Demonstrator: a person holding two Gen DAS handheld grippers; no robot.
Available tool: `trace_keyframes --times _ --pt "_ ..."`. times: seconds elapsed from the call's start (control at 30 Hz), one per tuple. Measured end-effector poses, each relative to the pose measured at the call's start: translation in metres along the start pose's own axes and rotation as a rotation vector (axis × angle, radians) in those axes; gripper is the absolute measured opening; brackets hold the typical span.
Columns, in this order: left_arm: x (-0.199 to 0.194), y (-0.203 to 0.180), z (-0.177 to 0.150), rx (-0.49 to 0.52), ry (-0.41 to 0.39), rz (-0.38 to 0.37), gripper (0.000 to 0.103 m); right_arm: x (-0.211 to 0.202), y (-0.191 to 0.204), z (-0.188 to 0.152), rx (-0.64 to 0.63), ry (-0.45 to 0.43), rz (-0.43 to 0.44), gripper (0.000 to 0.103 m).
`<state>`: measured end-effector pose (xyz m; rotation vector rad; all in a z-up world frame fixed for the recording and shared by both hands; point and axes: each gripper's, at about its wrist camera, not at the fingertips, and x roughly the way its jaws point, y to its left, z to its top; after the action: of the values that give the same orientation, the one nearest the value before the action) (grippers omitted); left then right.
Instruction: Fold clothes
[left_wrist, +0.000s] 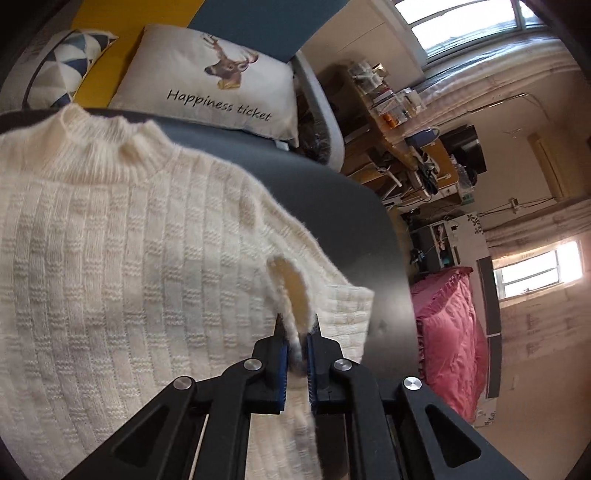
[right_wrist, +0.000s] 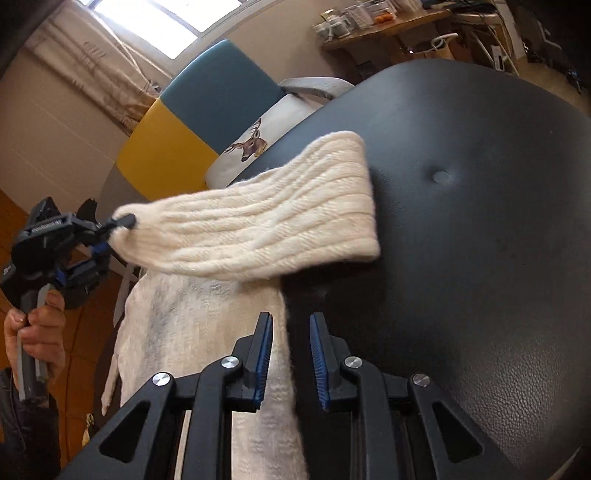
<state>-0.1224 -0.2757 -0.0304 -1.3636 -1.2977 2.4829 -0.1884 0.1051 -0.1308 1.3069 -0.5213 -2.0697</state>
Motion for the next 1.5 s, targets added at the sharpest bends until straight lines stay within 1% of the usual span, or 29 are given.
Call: trace_keyframes --times 0.2,0.3,0.47,0.57,0.63,0.73,0.8,0.83,0.87,0.93,1.0,1.07,1.1,1.17,1.27,1.3,1.37,1.5 --pt "-0.029 -0.079 0.038 0.091 -0.065 -0.093 0.008 0.011 -0.02 0.002 0.158 -0.012 0.069 0.02" --pt "-0.044 -0.119 0.053 0.162 -0.094 -0.12 0.008 0.021 -0.024 0.005 0.223 -0.009 0.094 0.022" --pt "-0.057 -0.161 0.065 0.252 -0.107 -0.122 0.008 0.038 -0.03 0.012 0.331 -0.004 0.136 0.023" --pt "-0.06 -0.175 0.068 0.288 -0.111 -0.123 0.008 0.05 -0.027 0.015 0.387 0.007 0.175 0.024" --pt "-0.065 -0.177 0.069 0.29 -0.117 -0.142 0.008 0.058 -0.024 0.017 0.425 0.011 0.199 0.026" --pt "-0.073 -0.178 0.071 0.295 -0.127 -0.169 0.008 0.069 -0.019 0.022 0.473 -0.003 0.223 0.027" --pt "-0.08 -0.176 0.074 0.297 -0.143 -0.175 0.008 0.076 -0.015 0.026 0.496 -0.014 0.234 0.027" --pt "-0.083 -0.175 0.075 0.297 -0.146 -0.176 0.008 0.08 -0.014 0.028 0.508 -0.021 0.231 0.027" --pt "-0.087 -0.173 0.075 0.293 -0.151 -0.175 0.008 0.083 -0.013 0.03 0.521 -0.029 0.222 0.03" --pt "-0.094 -0.169 0.076 0.286 -0.161 -0.174 0.008 0.084 -0.016 0.035 0.547 -0.048 0.213 0.03" --pt "-0.102 -0.163 0.078 0.28 -0.169 -0.176 0.008 0.088 -0.014 0.041 0.546 -0.064 0.188 0.03" --pt "-0.111 -0.157 0.08 0.276 -0.183 -0.183 0.008 0.088 -0.007 0.048 0.487 -0.098 0.13 0.03" --pt "-0.116 -0.154 0.08 0.275 -0.191 -0.187 0.008 0.087 -0.001 0.052 0.445 -0.109 0.104 0.028" --pt "-0.125 -0.148 0.08 0.284 -0.207 -0.188 0.008 0.086 0.012 0.059 0.365 -0.119 0.052 0.026" --pt "-0.142 -0.134 0.081 0.292 -0.243 -0.189 0.008 0.082 0.026 0.068 0.278 -0.148 0.007 0.026" --pt "-0.148 -0.126 0.081 0.286 -0.257 -0.193 0.008 0.082 0.029 0.07 0.255 -0.147 -0.011 0.026" --pt "-0.159 -0.108 0.081 0.274 -0.278 -0.194 0.008 0.081 0.034 0.073 0.221 -0.145 -0.018 0.026" --pt "-0.175 -0.049 0.079 0.207 -0.311 -0.174 0.008 0.083 0.038 0.074 0.149 -0.131 -0.055 0.026"
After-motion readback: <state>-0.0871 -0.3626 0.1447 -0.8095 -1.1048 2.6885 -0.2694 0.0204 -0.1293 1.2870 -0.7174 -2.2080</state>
